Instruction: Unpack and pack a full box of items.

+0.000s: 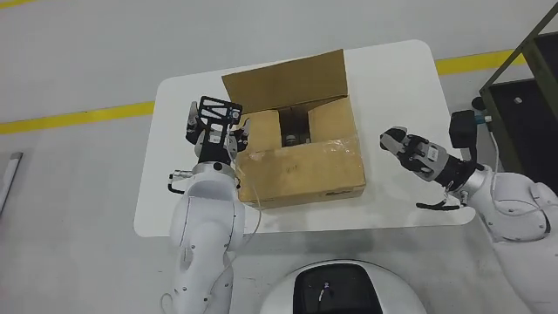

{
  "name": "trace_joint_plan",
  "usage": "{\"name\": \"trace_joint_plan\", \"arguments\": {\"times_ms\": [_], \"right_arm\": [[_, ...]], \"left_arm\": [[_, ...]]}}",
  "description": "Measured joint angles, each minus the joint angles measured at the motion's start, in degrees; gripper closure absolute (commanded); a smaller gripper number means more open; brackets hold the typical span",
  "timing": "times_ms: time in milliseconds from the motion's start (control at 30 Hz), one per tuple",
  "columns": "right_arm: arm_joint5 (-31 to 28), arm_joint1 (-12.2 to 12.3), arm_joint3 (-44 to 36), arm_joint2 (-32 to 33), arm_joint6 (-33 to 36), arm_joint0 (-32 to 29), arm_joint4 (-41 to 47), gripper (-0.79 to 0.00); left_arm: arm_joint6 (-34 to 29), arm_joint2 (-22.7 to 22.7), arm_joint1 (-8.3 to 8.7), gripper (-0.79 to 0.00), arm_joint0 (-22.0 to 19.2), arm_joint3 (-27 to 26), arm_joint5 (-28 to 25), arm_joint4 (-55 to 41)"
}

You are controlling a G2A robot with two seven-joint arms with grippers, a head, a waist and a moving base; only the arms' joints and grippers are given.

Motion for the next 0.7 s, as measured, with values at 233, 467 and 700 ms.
{"name": "trace_joint_plan", "arguments": {"times_ms": [233, 467, 700], "right_arm": [[5.6, 0.3, 1.0, -1.4, 4.6, 2.3, 2.8, 0.0], [8.4, 1.1, 3.3, -2.2, 17.0, 8.9, 8.2, 0.0], [8.4, 1.5, 6.7, -5.1, 22.2, 13.2, 10.7, -0.252]], "left_arm": [[0.0, 0.0, 0.0, -0.785, 0.0, 0.0, 0.0, 0.0], [0.0, 0.0, 0.0, -0.785, 0.0, 0.0, 0.0, 0.0], [0.0, 0.0, 0.0, -0.785, 0.0, 0.0, 0.0, 0.0]]}}
